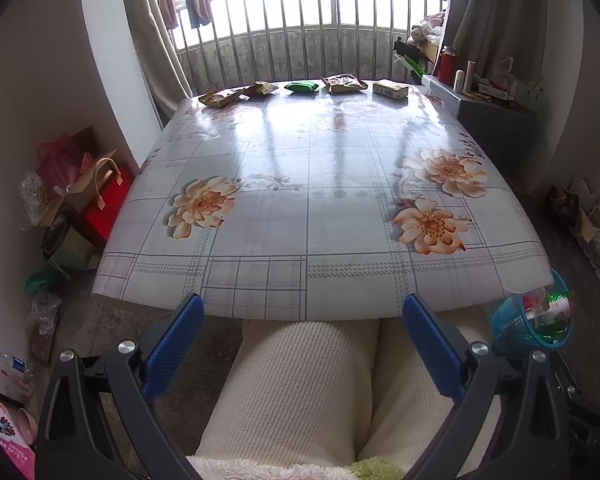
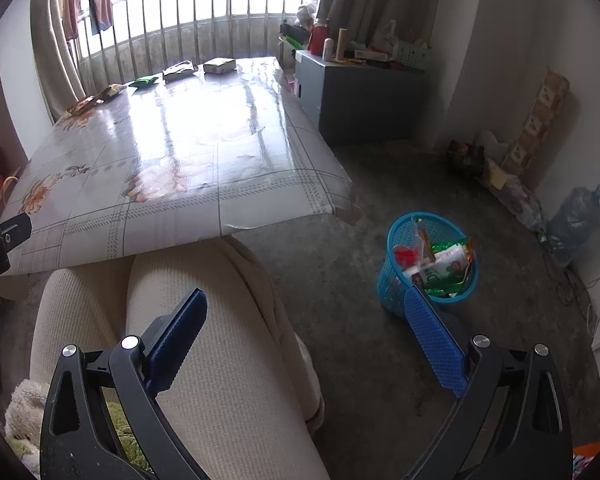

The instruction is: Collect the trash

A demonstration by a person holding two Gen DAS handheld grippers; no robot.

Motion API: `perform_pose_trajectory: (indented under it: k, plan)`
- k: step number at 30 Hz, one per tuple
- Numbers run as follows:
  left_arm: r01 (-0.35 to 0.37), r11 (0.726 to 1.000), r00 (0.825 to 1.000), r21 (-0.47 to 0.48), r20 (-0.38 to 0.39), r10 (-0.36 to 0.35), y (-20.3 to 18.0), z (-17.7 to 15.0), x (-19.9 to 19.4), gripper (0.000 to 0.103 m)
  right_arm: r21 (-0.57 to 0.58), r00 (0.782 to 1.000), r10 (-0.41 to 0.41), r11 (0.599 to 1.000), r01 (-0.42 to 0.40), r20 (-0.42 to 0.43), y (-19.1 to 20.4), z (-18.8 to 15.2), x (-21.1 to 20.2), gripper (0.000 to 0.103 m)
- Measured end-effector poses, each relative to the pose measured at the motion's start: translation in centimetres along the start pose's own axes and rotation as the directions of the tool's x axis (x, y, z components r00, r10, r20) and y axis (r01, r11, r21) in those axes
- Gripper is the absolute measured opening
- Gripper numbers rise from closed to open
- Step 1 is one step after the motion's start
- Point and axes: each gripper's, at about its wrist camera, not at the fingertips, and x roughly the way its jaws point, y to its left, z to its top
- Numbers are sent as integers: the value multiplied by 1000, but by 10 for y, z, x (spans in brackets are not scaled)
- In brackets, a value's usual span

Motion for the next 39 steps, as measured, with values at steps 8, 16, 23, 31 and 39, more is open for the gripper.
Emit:
perform_pose_trajectory:
  k: [8,16,23,31,39]
  plan:
    - [-1,1000,999,2,39,1,0,5,-6,97,-24,998,-5,1000,7,61,6,8,-17,95]
    - [-2,1000,999,-5,32,2,4,7,-7,97,-24,998,-10,1000,12,67,6,10,-22,95]
    - [2,1000,1000,-4,30,-2,4,6,-5,97,-20,997,-23,1000,24,76,5,11,-25,95]
    - [3,1000,1000,-3,28,-3,4,6,-5,97,-17,997,-26,999,28,73,6,11,-26,95]
    - [3,1000,1000,-5,31,-3,4,5,-6,97,-16,997,-28,999,30,73,6,11,-26,95]
